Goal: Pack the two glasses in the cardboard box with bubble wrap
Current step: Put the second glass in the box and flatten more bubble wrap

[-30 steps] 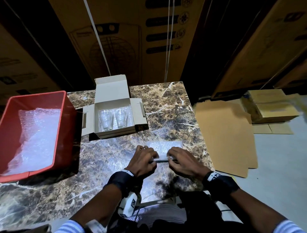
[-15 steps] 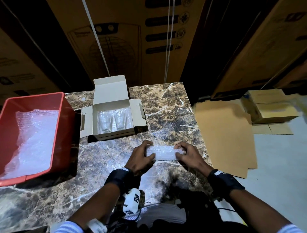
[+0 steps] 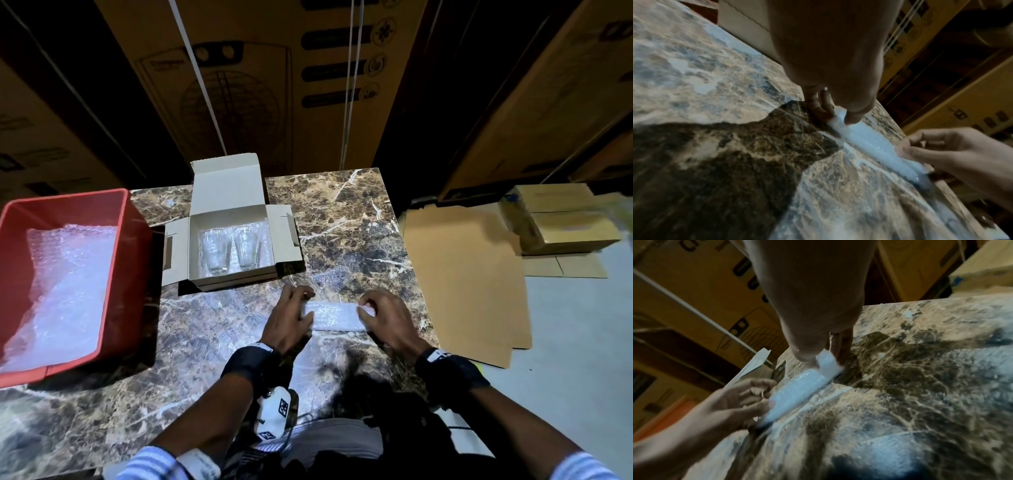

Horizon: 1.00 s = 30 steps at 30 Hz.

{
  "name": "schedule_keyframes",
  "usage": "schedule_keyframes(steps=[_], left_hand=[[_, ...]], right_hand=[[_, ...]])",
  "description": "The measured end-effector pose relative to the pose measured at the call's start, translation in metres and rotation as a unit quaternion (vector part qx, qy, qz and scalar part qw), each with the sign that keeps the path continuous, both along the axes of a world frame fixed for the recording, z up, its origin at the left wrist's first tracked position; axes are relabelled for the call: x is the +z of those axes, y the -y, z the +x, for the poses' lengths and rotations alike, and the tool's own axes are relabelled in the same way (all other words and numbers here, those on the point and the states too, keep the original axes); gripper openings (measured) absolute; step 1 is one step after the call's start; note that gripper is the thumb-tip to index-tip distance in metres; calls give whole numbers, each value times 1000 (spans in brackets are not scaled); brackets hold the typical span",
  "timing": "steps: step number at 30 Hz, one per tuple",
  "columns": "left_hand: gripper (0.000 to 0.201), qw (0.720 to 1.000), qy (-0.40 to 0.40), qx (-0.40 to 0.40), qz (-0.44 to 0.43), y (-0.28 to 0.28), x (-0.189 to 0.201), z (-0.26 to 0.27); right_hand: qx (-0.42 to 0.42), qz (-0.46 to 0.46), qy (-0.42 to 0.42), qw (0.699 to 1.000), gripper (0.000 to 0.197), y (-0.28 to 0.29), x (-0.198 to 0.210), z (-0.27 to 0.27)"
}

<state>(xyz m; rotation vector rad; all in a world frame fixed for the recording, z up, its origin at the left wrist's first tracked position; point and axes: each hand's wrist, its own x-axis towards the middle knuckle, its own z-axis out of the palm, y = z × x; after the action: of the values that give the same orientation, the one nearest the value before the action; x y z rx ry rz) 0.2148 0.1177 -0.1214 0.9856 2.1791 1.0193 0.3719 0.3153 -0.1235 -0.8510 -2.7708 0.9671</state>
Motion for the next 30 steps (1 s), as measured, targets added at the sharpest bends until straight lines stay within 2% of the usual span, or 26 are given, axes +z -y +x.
schedule_keyframes(steps=[3,5,7,12,16,19,20,22,24,26,29,30], left_hand=[[29,989,-134,-40,-40,-4,2,1],[28,973,-215,-74,-37,-9,6,2],[29,958,-263,-109,-37,-13,7,7],[40,935,-287,-204,-29,-14,-8,18],[55,928,-281,-234,-70,-1,-36,20],[67,918,-280,-265,-88,5,-39,22],[67,915,-284,-271,-92,7,-38,23],[66,912,-290,-272,-100,10,-35,27],[71,906,-302,-274,-116,13,-36,27],[74,900,-315,-272,-130,17,-40,24],[73,898,-319,-267,-141,25,-42,15],[72,897,-318,-269,-146,28,-40,12]], right_hand=[[39,127,37,990,29,5,-7,-2],[77,163,37,983,26,11,-5,-6],[115,173,42,977,26,17,-6,-10],[133,192,49,971,48,30,-11,-11],[158,192,3,969,40,33,-24,2],[179,181,-35,966,41,34,-45,12],[181,163,-26,970,47,34,-48,13],[179,112,20,977,72,38,-52,20],[197,89,79,973,79,37,-52,24],[210,114,113,964,73,35,-48,27],[222,131,170,951,91,29,-41,33],[217,137,165,952,94,26,-41,35]])
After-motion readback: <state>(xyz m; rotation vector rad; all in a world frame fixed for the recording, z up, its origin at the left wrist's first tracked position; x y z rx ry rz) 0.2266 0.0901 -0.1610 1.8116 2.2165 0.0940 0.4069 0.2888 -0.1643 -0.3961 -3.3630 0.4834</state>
